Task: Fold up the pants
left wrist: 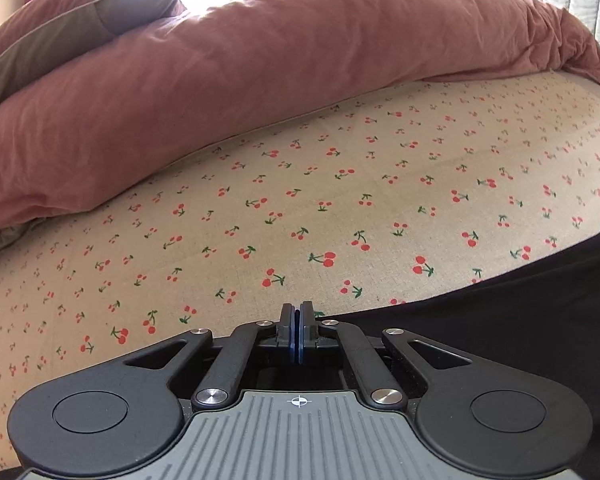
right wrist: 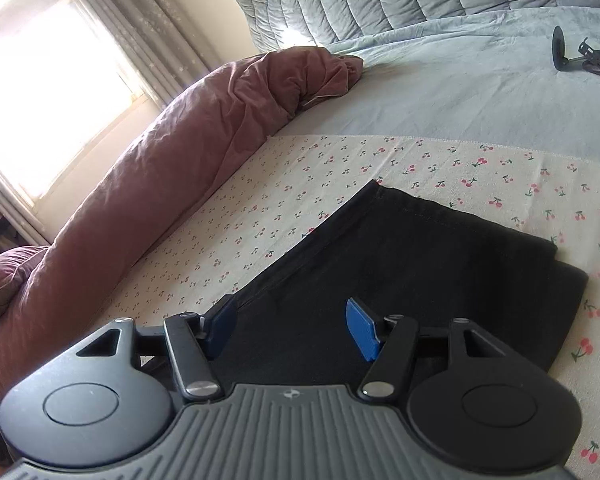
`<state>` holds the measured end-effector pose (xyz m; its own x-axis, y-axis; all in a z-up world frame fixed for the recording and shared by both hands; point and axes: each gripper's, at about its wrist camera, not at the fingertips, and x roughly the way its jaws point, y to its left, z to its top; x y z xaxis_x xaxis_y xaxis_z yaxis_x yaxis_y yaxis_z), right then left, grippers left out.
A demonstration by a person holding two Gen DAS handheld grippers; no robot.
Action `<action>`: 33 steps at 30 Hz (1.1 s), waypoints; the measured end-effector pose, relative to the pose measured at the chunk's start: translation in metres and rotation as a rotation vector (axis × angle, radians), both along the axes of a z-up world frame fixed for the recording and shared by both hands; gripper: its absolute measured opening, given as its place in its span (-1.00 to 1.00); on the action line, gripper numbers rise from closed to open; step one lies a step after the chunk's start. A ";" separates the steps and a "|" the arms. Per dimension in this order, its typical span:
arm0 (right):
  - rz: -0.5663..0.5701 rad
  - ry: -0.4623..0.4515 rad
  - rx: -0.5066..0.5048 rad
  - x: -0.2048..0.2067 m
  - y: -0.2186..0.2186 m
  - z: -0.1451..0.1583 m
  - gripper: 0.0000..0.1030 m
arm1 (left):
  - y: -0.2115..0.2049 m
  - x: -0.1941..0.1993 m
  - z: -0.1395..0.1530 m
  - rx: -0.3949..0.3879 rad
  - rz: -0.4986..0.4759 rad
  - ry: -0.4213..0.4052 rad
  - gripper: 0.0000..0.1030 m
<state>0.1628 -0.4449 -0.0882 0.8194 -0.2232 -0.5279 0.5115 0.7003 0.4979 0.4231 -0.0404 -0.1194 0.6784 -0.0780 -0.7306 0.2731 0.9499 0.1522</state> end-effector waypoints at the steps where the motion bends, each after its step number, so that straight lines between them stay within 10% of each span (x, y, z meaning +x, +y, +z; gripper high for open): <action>1: -0.001 0.011 -0.021 0.000 -0.004 0.001 0.09 | 0.010 0.004 0.004 -0.057 0.017 0.003 -1.00; 6: 0.073 0.103 -0.450 0.018 -0.044 -0.014 0.09 | 0.035 0.018 -0.001 -0.213 0.120 0.047 -1.00; 10: 0.092 0.106 -0.237 0.042 -0.116 -0.025 -0.30 | 0.026 0.013 0.002 -0.171 0.104 0.019 -1.00; 16: 0.454 0.219 -0.384 0.105 -0.110 -0.040 -0.31 | 0.021 0.013 -0.002 -0.116 0.076 0.018 -1.00; 20: 0.490 0.293 -0.464 0.125 -0.105 -0.046 -0.37 | 0.018 0.012 0.001 -0.100 0.067 0.014 -1.00; 22: 0.551 0.303 -0.478 0.126 -0.101 -0.040 -1.00 | 0.020 0.012 0.003 -0.114 0.069 0.016 -1.00; 33: 0.558 0.356 -0.675 0.149 -0.094 -0.029 -1.00 | 0.012 0.003 0.003 -0.105 0.067 -0.029 -0.98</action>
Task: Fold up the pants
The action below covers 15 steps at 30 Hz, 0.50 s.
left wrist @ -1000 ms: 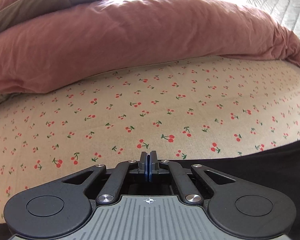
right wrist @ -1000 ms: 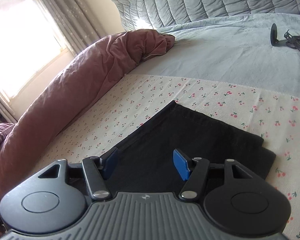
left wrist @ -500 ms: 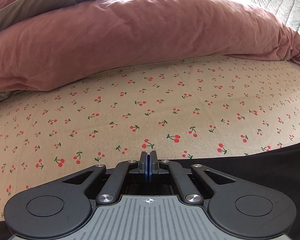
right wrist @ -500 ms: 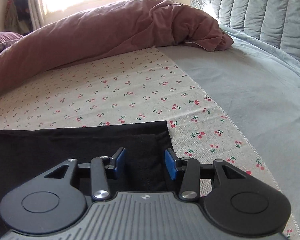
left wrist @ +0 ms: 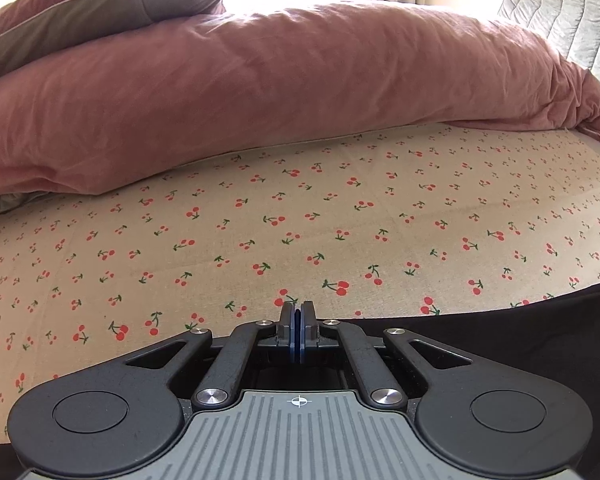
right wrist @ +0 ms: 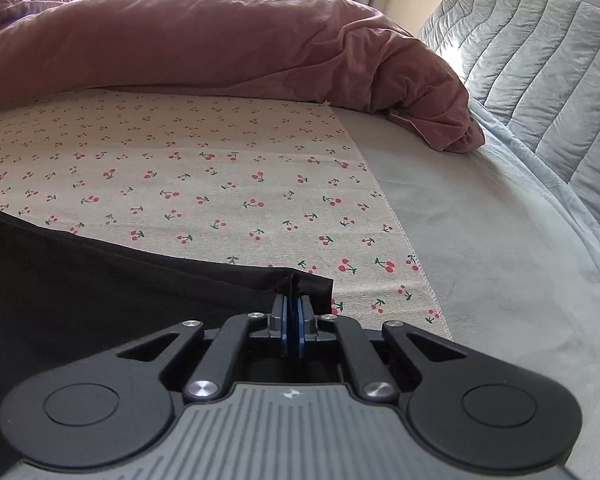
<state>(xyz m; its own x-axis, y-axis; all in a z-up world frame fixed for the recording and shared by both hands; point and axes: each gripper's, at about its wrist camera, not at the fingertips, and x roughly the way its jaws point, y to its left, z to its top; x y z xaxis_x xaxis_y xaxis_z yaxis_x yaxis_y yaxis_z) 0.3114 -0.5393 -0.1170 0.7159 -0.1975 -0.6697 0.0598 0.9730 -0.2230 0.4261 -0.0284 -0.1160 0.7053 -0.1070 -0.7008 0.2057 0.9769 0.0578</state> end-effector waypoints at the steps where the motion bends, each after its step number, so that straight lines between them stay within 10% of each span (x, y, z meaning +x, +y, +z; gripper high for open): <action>1: 0.000 -0.003 -0.004 -0.001 -0.001 -0.002 -0.93 | 0.000 0.000 -0.002 0.000 0.000 0.005 -0.98; 15: -0.024 -0.052 0.032 -0.006 -0.011 -0.012 -0.73 | 0.006 -0.004 -0.003 -0.021 -0.022 -0.002 -0.97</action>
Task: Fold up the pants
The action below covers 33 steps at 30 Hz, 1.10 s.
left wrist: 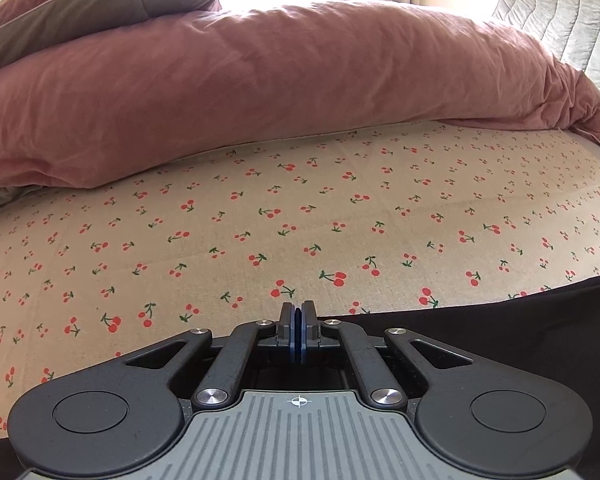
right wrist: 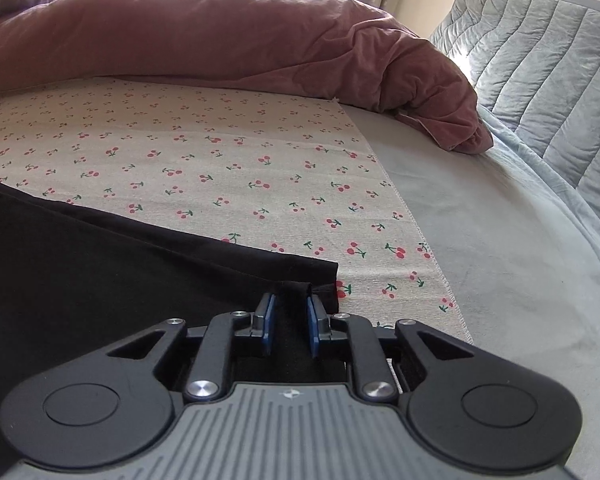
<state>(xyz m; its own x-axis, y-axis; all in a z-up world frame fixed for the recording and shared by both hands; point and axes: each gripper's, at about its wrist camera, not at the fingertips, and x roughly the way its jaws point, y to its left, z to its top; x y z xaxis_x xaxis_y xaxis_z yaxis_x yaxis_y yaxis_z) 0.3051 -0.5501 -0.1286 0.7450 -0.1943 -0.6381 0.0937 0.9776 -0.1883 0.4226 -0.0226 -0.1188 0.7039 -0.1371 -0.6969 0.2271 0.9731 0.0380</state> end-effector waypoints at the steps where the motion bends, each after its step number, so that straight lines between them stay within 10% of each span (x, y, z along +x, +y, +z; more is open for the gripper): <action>1: 0.011 -0.010 0.040 -0.001 -0.003 0.002 -0.68 | 0.000 0.000 0.000 0.004 -0.004 0.003 -0.97; 5: 0.038 0.032 -0.056 0.004 0.008 -0.004 -1.00 | 0.000 0.001 0.000 0.002 -0.007 0.003 -0.97; 13: 0.011 -0.098 -0.074 0.002 0.008 0.028 -1.00 | 0.008 -0.001 0.006 -0.061 0.003 -0.010 -0.96; 18: -0.065 0.056 -0.125 0.041 0.003 -0.012 -1.00 | 0.003 0.002 -0.010 -0.042 0.018 -0.015 -0.81; 24: -0.149 0.023 -0.152 0.025 0.015 -0.003 -1.00 | 0.037 -0.027 0.019 -0.103 0.066 -0.041 -0.54; 28: -0.166 -0.059 -0.157 -0.009 0.042 0.038 -0.49 | 0.095 -0.072 0.060 -0.153 0.185 -0.082 -0.47; 33: -0.049 -0.124 0.098 -0.057 0.119 0.094 -0.03 | 0.174 -0.158 0.083 -0.320 0.387 -0.075 -0.37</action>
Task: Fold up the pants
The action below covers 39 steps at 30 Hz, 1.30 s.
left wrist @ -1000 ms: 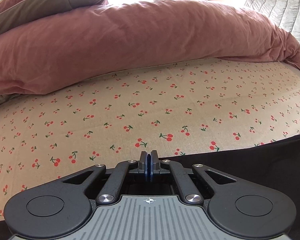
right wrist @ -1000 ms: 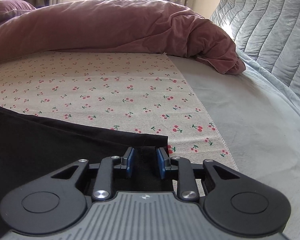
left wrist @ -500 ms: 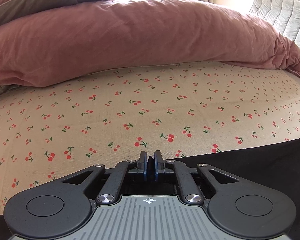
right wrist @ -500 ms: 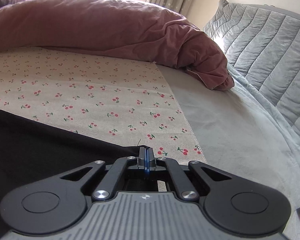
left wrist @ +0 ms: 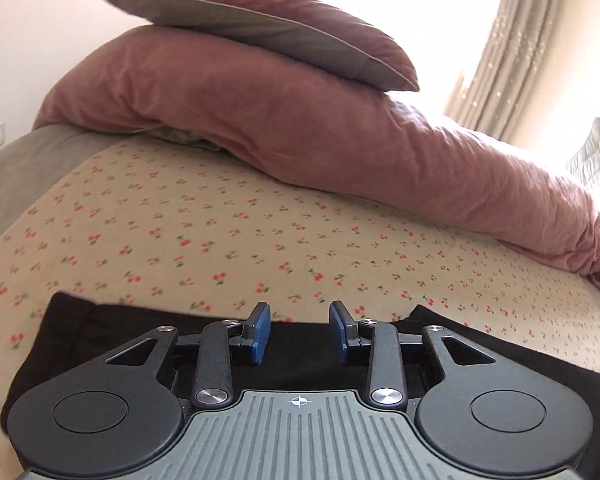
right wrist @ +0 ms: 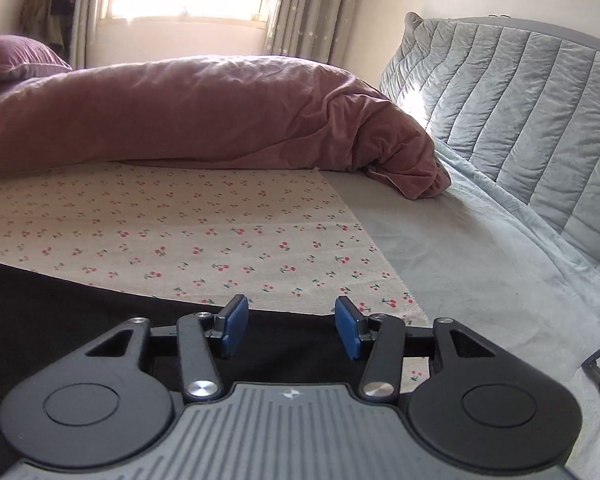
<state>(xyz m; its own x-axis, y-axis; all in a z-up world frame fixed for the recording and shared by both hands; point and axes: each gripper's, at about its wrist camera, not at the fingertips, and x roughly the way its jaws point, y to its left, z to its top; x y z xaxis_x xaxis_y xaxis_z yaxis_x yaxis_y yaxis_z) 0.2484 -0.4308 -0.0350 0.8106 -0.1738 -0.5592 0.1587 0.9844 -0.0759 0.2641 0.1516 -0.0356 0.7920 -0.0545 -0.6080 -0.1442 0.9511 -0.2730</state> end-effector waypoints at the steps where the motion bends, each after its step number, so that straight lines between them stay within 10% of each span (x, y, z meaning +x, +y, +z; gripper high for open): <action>1: 0.032 0.008 0.056 -0.006 0.017 0.004 0.08 | 0.011 -0.014 -0.002 -0.025 0.031 0.006 -0.37; 8: 0.236 0.131 0.380 -0.032 0.145 -0.026 0.09 | 0.060 -0.078 -0.054 -0.110 0.175 0.077 -0.38; 13: 0.320 0.225 0.242 -0.046 0.200 -0.101 0.06 | 0.083 -0.099 -0.083 -0.165 0.155 0.132 -0.44; 22: 0.276 0.240 0.107 -0.060 0.186 -0.090 0.06 | 0.106 -0.126 -0.069 -0.218 0.250 0.113 -0.41; 28: 0.294 0.160 0.144 -0.065 0.191 -0.082 0.07 | 0.110 -0.138 -0.065 -0.143 0.332 0.099 0.23; 39: 0.305 0.234 0.069 -0.059 0.202 -0.100 0.13 | 0.103 -0.099 -0.081 -0.191 0.343 0.116 0.15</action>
<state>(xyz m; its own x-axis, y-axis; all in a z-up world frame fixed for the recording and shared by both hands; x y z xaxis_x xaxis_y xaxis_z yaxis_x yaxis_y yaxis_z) 0.1897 -0.2288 -0.1354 0.6688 0.0999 -0.7367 -0.1556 0.9878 -0.0074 0.1653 0.2551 -0.1170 0.7104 0.0804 -0.6992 -0.4848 0.7761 -0.4033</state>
